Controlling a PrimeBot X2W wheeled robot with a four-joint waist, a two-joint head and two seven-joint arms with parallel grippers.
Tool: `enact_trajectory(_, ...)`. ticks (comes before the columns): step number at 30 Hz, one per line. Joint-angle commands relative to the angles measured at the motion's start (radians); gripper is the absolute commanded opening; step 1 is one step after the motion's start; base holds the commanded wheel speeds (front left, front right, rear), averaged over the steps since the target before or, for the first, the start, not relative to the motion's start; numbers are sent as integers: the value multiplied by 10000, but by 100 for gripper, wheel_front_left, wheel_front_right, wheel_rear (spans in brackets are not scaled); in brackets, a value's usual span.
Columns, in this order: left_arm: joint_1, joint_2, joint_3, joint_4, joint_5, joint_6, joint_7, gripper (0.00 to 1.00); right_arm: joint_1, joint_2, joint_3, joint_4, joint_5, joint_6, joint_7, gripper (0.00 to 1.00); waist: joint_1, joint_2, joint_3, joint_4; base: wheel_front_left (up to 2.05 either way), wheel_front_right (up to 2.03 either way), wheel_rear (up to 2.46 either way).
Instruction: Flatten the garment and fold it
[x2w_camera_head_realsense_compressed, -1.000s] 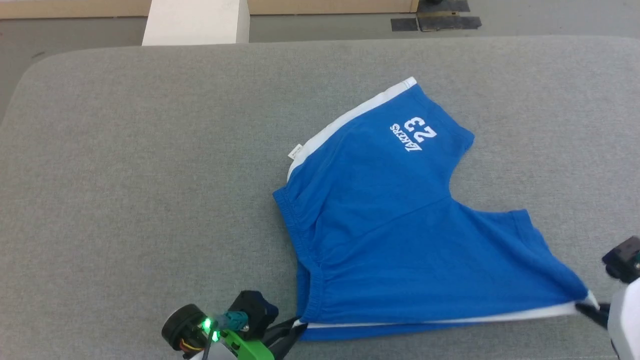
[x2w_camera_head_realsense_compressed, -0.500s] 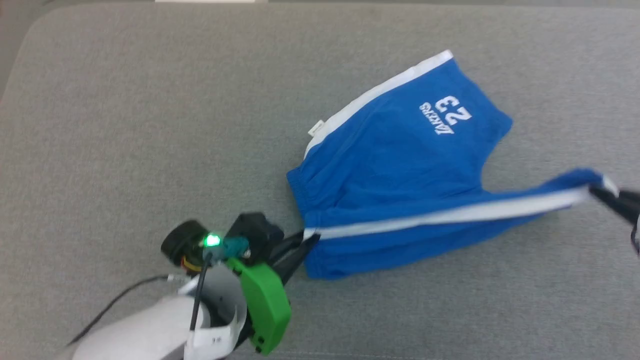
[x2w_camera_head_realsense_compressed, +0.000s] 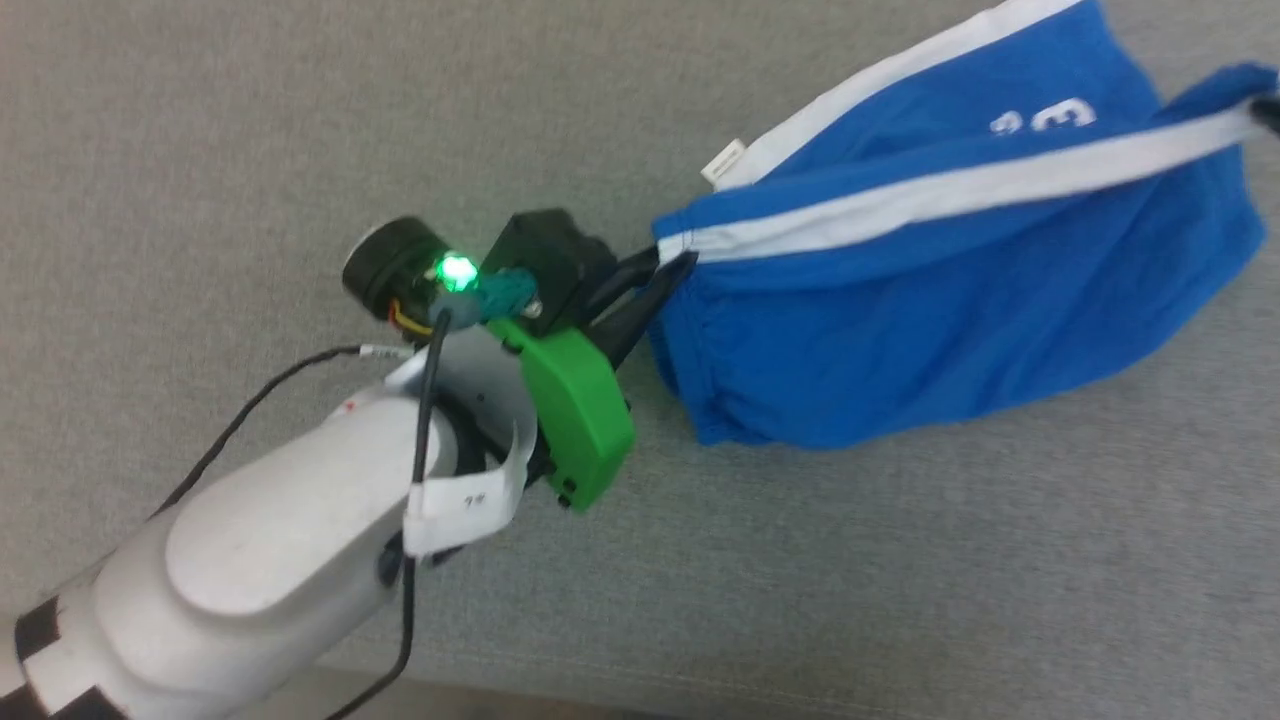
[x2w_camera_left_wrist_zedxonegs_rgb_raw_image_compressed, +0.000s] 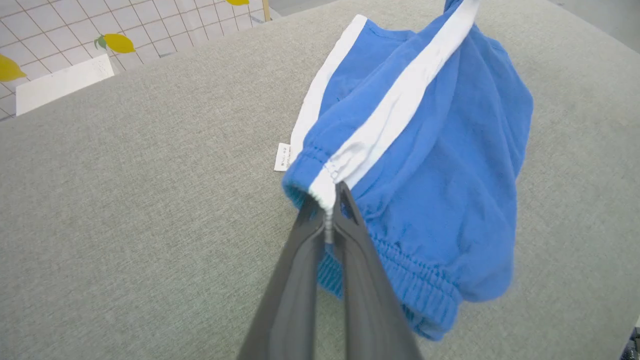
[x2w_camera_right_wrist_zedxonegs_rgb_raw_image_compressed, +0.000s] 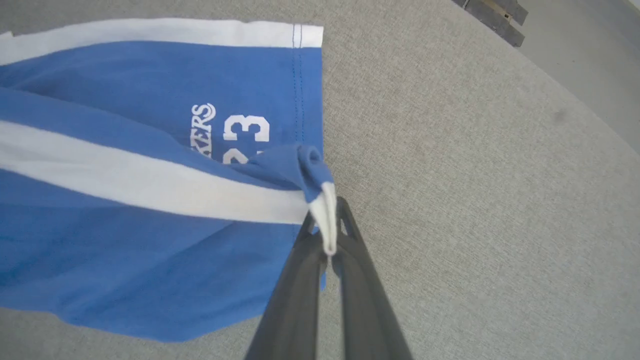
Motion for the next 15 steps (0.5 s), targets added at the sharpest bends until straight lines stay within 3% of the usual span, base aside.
enact_trajectory(1,-254,-158,22,187,39,-108,-33,0,-419,90,149,238,-156,-19,23,0,-1,0,891,643,0,0,0)
enact_trajectory(9,-594,-691,-86,1078,188,-404,-338,0,-2003,319,971,1714,-650,-19,-447,0,-1,0,1290,924,0,0,0)
enact_trajectory(15,-557,-878,-41,1317,222,-355,-671,0,-2542,330,1523,2444,-752,-19,-1275,0,-1,0,1314,1086,0,0,0)
